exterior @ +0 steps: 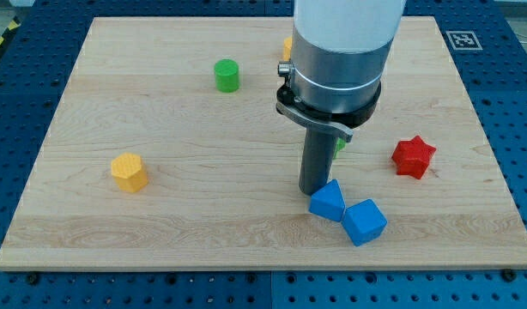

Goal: Move your arm to the bottom left of the red star

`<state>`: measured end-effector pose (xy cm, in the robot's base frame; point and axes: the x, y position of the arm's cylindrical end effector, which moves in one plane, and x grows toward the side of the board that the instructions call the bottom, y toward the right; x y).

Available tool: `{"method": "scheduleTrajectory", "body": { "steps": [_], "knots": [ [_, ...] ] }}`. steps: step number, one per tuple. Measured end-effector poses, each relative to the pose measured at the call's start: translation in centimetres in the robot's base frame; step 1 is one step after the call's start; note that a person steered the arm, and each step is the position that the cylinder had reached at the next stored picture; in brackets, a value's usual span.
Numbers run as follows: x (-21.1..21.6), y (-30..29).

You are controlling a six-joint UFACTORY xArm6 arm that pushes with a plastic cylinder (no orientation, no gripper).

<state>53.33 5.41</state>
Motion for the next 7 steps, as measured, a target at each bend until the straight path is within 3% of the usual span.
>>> {"method": "scheduleTrajectory", "body": {
  "steps": [1, 7],
  "knots": [
    [-2.1, 0.0],
    [-1.9, 2.8]
  ]
}}
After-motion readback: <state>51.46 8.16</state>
